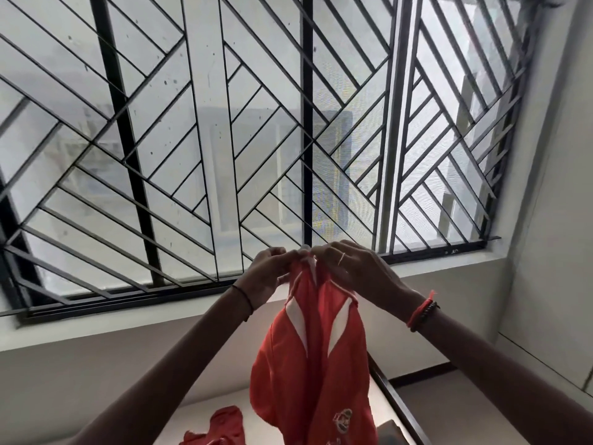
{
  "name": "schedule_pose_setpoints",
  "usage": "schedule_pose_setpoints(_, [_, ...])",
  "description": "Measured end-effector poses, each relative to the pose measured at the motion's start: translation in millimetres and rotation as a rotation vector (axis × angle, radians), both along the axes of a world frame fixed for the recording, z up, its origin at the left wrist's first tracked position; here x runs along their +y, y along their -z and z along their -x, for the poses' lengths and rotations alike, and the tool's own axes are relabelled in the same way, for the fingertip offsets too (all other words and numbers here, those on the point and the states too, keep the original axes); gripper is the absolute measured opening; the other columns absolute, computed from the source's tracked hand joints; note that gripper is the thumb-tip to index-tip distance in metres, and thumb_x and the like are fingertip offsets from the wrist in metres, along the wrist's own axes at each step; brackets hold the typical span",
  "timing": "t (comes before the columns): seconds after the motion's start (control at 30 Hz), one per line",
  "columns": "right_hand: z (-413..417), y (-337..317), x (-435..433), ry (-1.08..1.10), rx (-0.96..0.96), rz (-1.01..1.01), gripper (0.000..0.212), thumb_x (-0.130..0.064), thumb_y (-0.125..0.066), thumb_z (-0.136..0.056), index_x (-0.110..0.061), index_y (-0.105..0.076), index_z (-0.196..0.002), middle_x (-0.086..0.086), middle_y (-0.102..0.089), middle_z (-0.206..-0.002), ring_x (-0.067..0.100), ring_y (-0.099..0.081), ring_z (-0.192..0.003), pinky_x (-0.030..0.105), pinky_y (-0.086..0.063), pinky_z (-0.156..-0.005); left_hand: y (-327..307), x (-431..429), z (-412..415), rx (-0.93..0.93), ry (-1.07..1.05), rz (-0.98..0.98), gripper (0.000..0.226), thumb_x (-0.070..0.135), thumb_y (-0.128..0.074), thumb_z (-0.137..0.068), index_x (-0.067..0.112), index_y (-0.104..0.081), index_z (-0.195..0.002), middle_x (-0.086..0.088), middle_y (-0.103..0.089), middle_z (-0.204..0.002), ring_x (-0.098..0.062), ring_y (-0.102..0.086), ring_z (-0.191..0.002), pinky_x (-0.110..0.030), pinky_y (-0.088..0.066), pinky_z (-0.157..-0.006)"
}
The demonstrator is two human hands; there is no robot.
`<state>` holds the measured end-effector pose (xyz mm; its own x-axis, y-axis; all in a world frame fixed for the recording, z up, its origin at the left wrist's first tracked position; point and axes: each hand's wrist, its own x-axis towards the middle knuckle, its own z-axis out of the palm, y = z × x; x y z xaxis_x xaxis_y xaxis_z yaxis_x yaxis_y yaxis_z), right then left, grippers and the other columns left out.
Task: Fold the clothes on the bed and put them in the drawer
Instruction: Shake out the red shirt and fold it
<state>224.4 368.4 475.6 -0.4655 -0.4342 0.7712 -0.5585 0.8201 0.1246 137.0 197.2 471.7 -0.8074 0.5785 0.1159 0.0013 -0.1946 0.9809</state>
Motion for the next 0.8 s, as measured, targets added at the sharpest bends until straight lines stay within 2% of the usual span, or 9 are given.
schedule_pose_setpoints(0.03, [1.6, 0.6, 1.5, -0.001, 0.057, -0.031, 0.031, -0.02, -0.056, -0.091, -0.018, -0.053, -0.122, 0.003, -0.068, -0.094, 0.019, -0.062, -0.08, 0.031, -0.054, -0.067, 0.8, 0.7, -0.2, -0.001, 0.004, -0.003, 0.032, 0.014, -0.068, -0.08, 0.019, -0.04, -0.066, -0.001, -0.047, -0.069, -0.01, -0.052, -0.063, -0.022, -0.044, -0.062])
schedule_pose_setpoints(0.13, [0.9, -2.5, -2.3, -0.02, 0.032, 0.051, 0.033, -0.025, -0.057, -0.09, -0.014, -0.059, -0.12, 0.002, -0.069, -0.097, 0.018, -0.063, -0.087, 0.032, -0.055, -0.069, 4.0, 3.7, -1.7, -0.023, 0.006, -0.012, 0.04, 0.022, -0.078, -0.064, 0.02, -0.038, -0.063, -0.002, -0.046, -0.069, -0.012, -0.049, -0.065, -0.022, -0.042, -0.062])
schedule_pose_setpoints(0.23, [1.4, -1.9, -2.9, -0.047, -0.064, 0.12, 0.035, -0.022, -0.058, -0.09, -0.021, -0.051, -0.124, 0.004, -0.068, -0.101, 0.016, -0.064, -0.088, 0.029, -0.054, -0.071, 9.0, 4.4, -0.9, -0.058, 0.0, -0.023, 0.039, 0.016, -0.076, -0.074, 0.02, -0.039, -0.064, -0.003, -0.046, -0.07, -0.014, -0.049, -0.066, -0.023, -0.04, -0.063])
schedule_pose_setpoints(0.3, [3.2, -1.7, -0.4, -0.059, -0.12, 0.164, 0.038, -0.018, -0.06, -0.09, -0.024, -0.047, -0.125, 0.006, -0.066, -0.104, 0.012, -0.063, -0.088, 0.02, -0.051, -0.075, 10.6, 5.3, -3.2, -0.063, 0.001, -0.01, 0.038, 0.014, -0.073, -0.079, 0.02, -0.038, -0.063, -0.003, -0.046, -0.068, -0.013, -0.049, -0.063, -0.021, -0.041, -0.06])
schedule_pose_setpoints(0.37, [1.5, -2.5, -2.1, -0.062, -0.146, 0.174, 0.034, -0.026, -0.055, -0.091, -0.026, -0.045, -0.124, 0.008, -0.068, -0.1, 0.011, -0.062, -0.084, 0.016, -0.049, -0.074, 12.8, 6.9, -4.3, -0.07, -0.014, -0.016, 0.037, 0.013, -0.071, -0.081, 0.019, -0.038, -0.064, -0.002, -0.046, -0.067, -0.011, -0.051, -0.06, -0.019, -0.042, -0.057])
schedule_pose_setpoints(0.53, [1.8, 1.4, -1.9, 0.009, -0.163, 0.151, 0.034, -0.036, -0.047, -0.09, -0.027, -0.044, -0.123, 0.012, -0.069, -0.083, 0.021, -0.067, -0.071, 0.031, -0.051, -0.063, 18.0, 9.2, -7.2, -0.093, -0.021, -0.03, 0.029, 0.014, -0.069, -0.082, 0.017, -0.042, -0.071, -0.003, -0.052, -0.07, -0.011, -0.057, -0.062, -0.017, -0.047, -0.056])
schedule_pose_setpoints(0.63, [4.9, 5.0, 3.2, 0.063, -0.147, 0.124, 0.045, -0.035, -0.048, -0.091, -0.017, -0.05, -0.131, 0.012, -0.071, -0.079, 0.023, -0.07, -0.071, 0.035, -0.053, -0.063, 21.6, 9.7, -8.6, -0.063, -0.011, -0.025, 0.038, 0.018, -0.076, -0.076, 0.021, -0.038, -0.067, -0.003, -0.056, -0.074, -0.011, -0.061, -0.07, -0.024, -0.047, -0.069])
schedule_pose_setpoints(0.73, [6.1, 6.2, 7.7, 0.091, -0.206, 0.146, 0.05, -0.033, -0.052, -0.091, -0.016, -0.045, -0.138, 0.014, -0.072, -0.084, 0.026, -0.071, -0.078, 0.039, -0.054, -0.069, 24.2, 10.4, -11.8, -0.004, -0.029, -0.001, 0.044, 0.031, -0.081, -0.059, 0.023, -0.039, -0.07, 0.003, -0.06, -0.078, -0.013, -0.06, -0.084, -0.037, -0.041, -0.088])
schedule_pose_setpoints(0.8, [5.0, 6.0, 6.7, 0.095, -0.223, 0.167, 0.054, -0.037, -0.048, -0.09, -0.017, -0.041, -0.139, 0.015, -0.072, -0.089, 0.028, -0.071, -0.083, 0.044, -0.055, -0.072, 25.5, 12.6, -14.3, 0.068, -0.06, -0.012, 0.053, 0.03, -0.088, -0.052, 0.022, -0.042, -0.077, -0.001, -0.065, -0.085, -0.013, -0.06, -0.086, -0.035, -0.041, -0.084])
